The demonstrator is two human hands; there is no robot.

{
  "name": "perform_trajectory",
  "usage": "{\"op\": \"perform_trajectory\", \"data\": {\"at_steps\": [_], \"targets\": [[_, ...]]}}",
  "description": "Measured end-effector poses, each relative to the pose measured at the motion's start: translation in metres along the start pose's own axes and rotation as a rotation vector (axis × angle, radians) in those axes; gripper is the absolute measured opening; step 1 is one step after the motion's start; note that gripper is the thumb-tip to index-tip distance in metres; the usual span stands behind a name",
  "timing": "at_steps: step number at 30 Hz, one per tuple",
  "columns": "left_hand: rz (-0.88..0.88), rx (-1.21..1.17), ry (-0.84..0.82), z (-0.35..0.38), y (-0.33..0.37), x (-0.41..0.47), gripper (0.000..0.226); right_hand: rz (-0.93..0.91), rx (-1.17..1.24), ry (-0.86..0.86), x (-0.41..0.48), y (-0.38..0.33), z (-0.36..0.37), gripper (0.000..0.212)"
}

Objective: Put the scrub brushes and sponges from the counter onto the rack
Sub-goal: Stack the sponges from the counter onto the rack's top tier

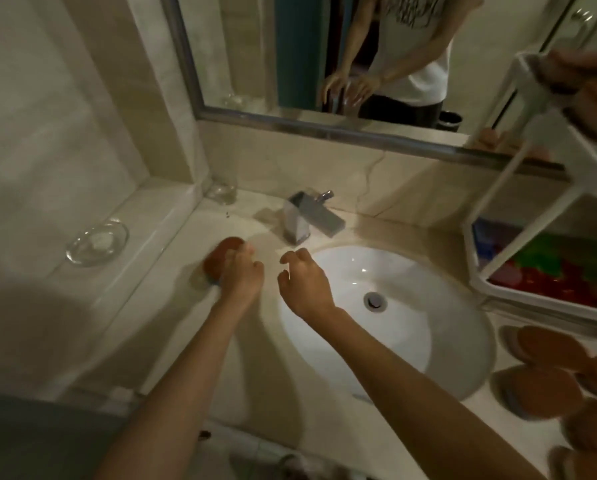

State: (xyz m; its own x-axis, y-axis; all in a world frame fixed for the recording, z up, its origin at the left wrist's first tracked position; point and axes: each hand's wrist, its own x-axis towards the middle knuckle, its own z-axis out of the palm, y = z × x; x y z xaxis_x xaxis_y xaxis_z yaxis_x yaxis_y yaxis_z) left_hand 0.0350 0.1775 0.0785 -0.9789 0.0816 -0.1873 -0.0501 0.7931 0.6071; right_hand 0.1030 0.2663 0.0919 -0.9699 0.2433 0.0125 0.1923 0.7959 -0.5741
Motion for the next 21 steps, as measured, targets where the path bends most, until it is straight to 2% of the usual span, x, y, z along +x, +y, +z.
{"op": "perform_trajectory", "data": {"at_steps": [3,7,12,15,18,21], "targets": [[-0.080,0.098,-0.040,-0.003,-0.030,0.030,0.045,0.073,-0.016,-0.078,0.014,-0.009,0.026,0.031],[-0.068,0.167,-0.086,0.000,-0.053,0.065,0.059,0.148,-0.037,-0.124,0.037,-0.010,0.045,0.031],[-0.023,0.333,-0.214,0.014,-0.077,0.097,0.053,0.200,-0.013,-0.177,0.052,-0.002,0.058,0.032],[0.006,0.361,-0.182,0.022,-0.086,0.103,0.045,0.234,-0.029,-0.182,0.053,0.013,0.058,0.031],[-0.016,0.351,-0.178,0.028,-0.086,0.095,0.055,0.283,-0.042,-0.183,0.047,0.031,0.054,0.032],[-0.010,0.281,-0.103,0.031,-0.074,0.076,0.056,0.326,-0.020,-0.155,0.036,0.050,0.045,0.033]]}}
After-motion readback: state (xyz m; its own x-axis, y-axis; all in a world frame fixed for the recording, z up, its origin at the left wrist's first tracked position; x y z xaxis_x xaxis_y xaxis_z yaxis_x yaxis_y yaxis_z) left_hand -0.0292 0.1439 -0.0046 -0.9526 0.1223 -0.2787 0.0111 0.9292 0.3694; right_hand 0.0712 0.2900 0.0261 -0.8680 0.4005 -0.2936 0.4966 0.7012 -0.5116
